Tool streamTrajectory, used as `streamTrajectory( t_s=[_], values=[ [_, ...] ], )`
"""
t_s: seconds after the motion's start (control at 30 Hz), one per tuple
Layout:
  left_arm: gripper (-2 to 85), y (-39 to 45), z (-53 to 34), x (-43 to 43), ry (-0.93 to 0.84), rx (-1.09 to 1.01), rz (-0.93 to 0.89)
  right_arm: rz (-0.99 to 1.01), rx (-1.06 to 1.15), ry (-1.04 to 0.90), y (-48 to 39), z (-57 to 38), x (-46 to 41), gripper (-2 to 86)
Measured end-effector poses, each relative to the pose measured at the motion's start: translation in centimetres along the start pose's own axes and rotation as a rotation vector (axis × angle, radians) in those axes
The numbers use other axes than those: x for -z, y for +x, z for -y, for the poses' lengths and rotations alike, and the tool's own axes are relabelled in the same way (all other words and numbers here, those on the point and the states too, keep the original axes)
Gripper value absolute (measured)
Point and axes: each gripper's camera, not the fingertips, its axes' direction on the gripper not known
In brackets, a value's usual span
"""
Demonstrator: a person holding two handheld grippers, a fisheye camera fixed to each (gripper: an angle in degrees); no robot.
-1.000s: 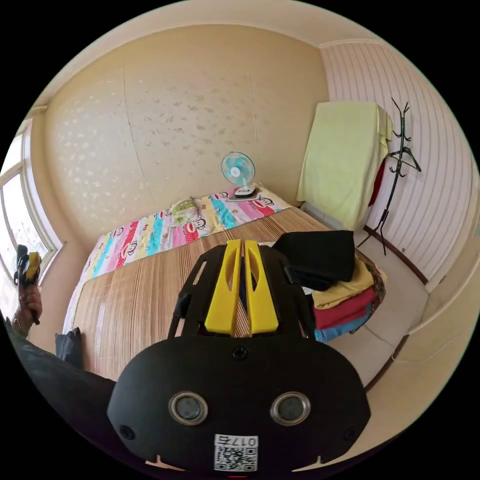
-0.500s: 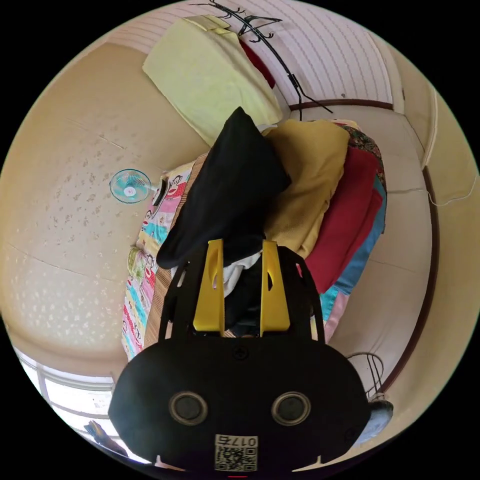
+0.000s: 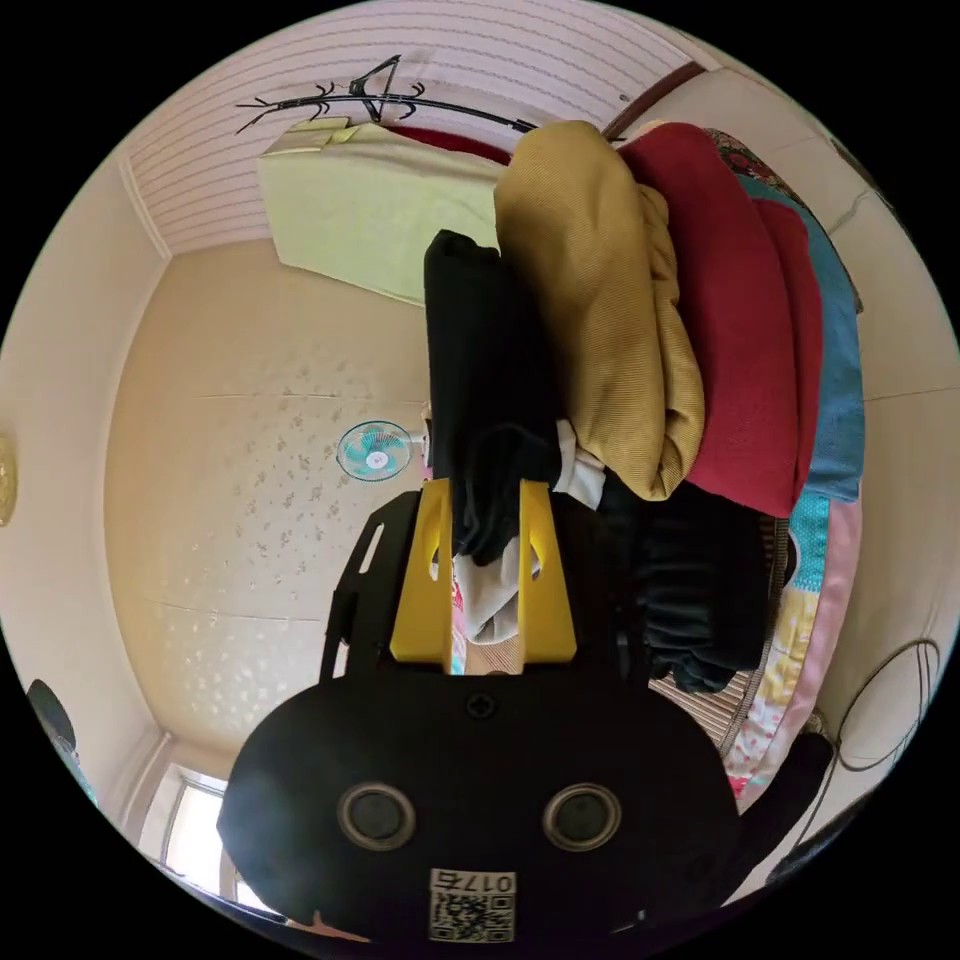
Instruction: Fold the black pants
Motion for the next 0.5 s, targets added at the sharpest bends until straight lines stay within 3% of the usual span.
streamTrajectory(
  t_s=[0.2, 0.27, 0.4, 0.5],
  values=[
    [4.0, -2.5, -1.3, -2.9, -0.008, -0.004, 0.024, 0.175, -0.012, 0.022, -0.9, -1.0, -0.6, 4.4],
    [3.8, -3.3, -2.1, -3.8, 0.001, 0.0, 0.024, 0.328, 0.076, -0.004, -3.0, -2.0, -0.1, 2.9],
    [3.7, -4.6, -4.2, -5.8, 0.029, -0.012, 0.016, 0.232, 0.435, -0.093, -14.2, -5.1, 1.5, 0.7],
    [3.8, -5.2, -5.5, -7.1, 0.053, -0.044, 0.027, 0.351, 0.617, -0.144, -21.1, -8.1, 3.0, 0.3]
  ],
)
